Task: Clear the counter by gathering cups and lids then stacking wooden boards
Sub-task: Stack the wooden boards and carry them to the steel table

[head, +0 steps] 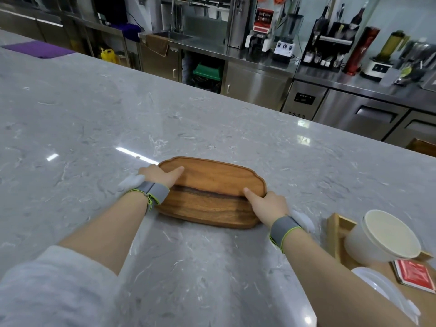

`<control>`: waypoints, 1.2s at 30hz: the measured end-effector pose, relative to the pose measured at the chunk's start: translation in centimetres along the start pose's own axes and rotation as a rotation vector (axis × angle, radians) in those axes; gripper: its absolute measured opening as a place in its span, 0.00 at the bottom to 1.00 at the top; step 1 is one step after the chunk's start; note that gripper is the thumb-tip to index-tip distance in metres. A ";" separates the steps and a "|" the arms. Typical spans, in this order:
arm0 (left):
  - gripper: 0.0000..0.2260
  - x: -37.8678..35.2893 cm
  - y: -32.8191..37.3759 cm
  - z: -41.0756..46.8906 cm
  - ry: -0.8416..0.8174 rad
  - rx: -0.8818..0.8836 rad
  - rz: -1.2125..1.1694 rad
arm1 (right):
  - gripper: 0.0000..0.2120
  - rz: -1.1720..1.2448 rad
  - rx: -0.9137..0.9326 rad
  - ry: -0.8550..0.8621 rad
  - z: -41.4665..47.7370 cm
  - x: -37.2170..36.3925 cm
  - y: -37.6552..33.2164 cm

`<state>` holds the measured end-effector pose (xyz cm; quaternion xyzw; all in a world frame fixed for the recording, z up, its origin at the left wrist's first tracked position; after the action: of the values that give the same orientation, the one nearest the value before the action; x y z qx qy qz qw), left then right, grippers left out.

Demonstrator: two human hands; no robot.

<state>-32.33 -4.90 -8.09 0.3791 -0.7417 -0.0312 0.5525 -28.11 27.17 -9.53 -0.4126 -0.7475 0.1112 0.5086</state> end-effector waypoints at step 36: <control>0.34 7.1 -16.3 -5.5 0.136 0.287 -0.439 | 0.29 -0.055 0.344 -0.226 -2.1 -10.0 -11.7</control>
<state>-19.80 -18.69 -7.93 0.6063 -0.5998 -0.0191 0.5218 -30.81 11.89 -8.42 -0.2840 -0.7808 0.2687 0.4873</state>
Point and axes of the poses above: each hand's wrist, its own z-axis towards the middle knuckle, its own x-axis out of the back of the hand, y = z × x, the point moved 8 cm from there along z, towards the middle knuckle, and after that the axes turned 9 degrees about -y, right-handed, at the moved point
